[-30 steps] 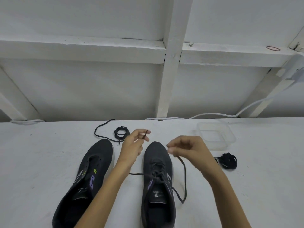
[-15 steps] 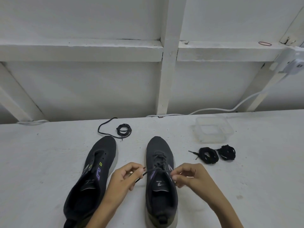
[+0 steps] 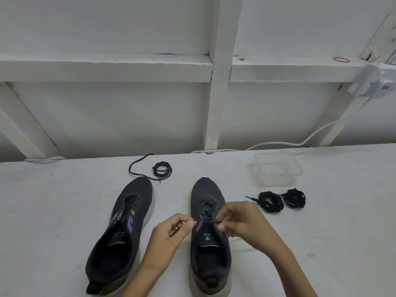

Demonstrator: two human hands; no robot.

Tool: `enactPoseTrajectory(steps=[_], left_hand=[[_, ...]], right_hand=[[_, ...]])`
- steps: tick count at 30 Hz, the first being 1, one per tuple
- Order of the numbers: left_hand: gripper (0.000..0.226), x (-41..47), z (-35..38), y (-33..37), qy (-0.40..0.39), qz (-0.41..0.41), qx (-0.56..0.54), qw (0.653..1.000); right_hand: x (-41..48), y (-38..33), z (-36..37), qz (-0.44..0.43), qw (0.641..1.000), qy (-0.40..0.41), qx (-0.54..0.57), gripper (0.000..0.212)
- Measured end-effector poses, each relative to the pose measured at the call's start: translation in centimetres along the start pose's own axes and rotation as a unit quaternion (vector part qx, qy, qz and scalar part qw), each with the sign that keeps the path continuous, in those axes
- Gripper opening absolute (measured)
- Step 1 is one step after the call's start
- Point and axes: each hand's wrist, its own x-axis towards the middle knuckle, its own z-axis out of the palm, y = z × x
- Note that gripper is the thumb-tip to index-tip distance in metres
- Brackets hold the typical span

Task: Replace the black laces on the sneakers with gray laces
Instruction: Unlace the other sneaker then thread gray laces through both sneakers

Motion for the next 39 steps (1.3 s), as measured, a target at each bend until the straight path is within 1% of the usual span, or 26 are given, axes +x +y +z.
enactPoseTrajectory(steps=[4, 6, 9, 12, 14, 16, 20, 22, 26, 28, 30, 31, 32, 33, 35, 37, 39], left_hand=[[0.011, 0.2, -0.8, -0.7, 0.012, 0.000, 0.036, 0.999], [0.012, 0.2, -1.2, -1.0, 0.013, 0.011, 0.068, 0.998], [0.015, 0.2, -1.5, -1.0, 0.002, 0.040, 0.132, 0.990], [0.013, 0.4, -1.6, -0.4, -0.012, 0.062, 0.195, 0.979], [0.012, 0.6, -1.6, 0.1, -0.017, 0.075, 0.227, 0.971], [0.010, 0.8, -1.6, 0.5, -0.022, 0.095, 0.272, 0.957], [0.011, 1.3, -1.7, 1.2, -0.039, 0.121, 0.319, 0.939], [0.014, 1.5, -1.8, 1.4, -0.046, 0.143, 0.354, 0.923], [0.019, 1.7, -2.0, 1.1, -0.042, 0.190, 0.428, 0.882], [0.018, 1.9, -2.0, 1.1, -0.036, 0.206, 0.463, 0.861], [0.014, 2.1, -1.7, 1.8, -0.047, 0.239, 0.504, 0.828], [0.016, 2.3, -1.4, 2.2, -0.063, 0.241, 0.519, 0.818], [0.019, 2.5, -1.2, 2.7, -0.078, 0.229, 0.523, 0.817], [0.021, 2.8, -1.3, 3.1, -0.094, 0.204, 0.516, 0.827], [0.016, 3.6, -1.6, 3.5, -0.123, 0.149, 0.459, 0.867], [0.010, 4.2, -1.9, 3.4, -0.146, 0.084, 0.369, 0.914], [0.010, 4.5, -2.1, 3.2, -0.176, 0.043, 0.299, 0.937]], right_hand=[[0.4, 0.2, 0.5, 0.007, 1.000, -0.006, -0.017, 0.018], [0.4, 0.4, 0.6, 0.001, 0.999, 0.008, -0.033, 0.013], [0.2, 0.4, 0.8, -0.040, 0.991, 0.053, -0.114, 0.010], [-0.2, 0.0, 1.9, -0.065, 0.977, 0.039, -0.199, 0.004], [-0.2, 0.0, 2.9, -0.065, 0.967, 0.034, -0.245, 0.009], [-0.1, 0.4, 3.5, -0.061, 0.967, 0.046, -0.243, 0.014], [0.1, 0.7, 4.0, -0.052, 0.975, 0.067, -0.204, 0.014], [0.1, 0.8, 4.0, -0.051, 0.977, 0.070, -0.192, 0.014], [0.1, 1.1, 4.1, -0.044, 0.983, 0.079, -0.161, 0.012], [0.1, 1.2, 4.2, -0.046, 0.985, 0.084, -0.145, 0.010], [0.2, 1.2, 4.3, -0.043, 0.987, 0.086, -0.131, 0.008], [0.2, 1.2, 4.3, -0.039, 0.988, 0.087, -0.124, 0.006], [0.3, 1.2, 4.3, -0.037, 0.988, 0.089, -0.117, 0.005], [0.3, 1.3, 4.3, -0.036, 0.989, 0.089, -0.111, 0.005], [0.3, 1.4, 4.3, -0.035, 0.991, 0.082, -0.103, 0.008], [0.1, 1.4, 4.4, -0.034, 0.992, 0.070, -0.102, 0.012], [-0.1, 1.5, 4.4, -0.034, 0.992, 0.072, -0.101, 0.012]])
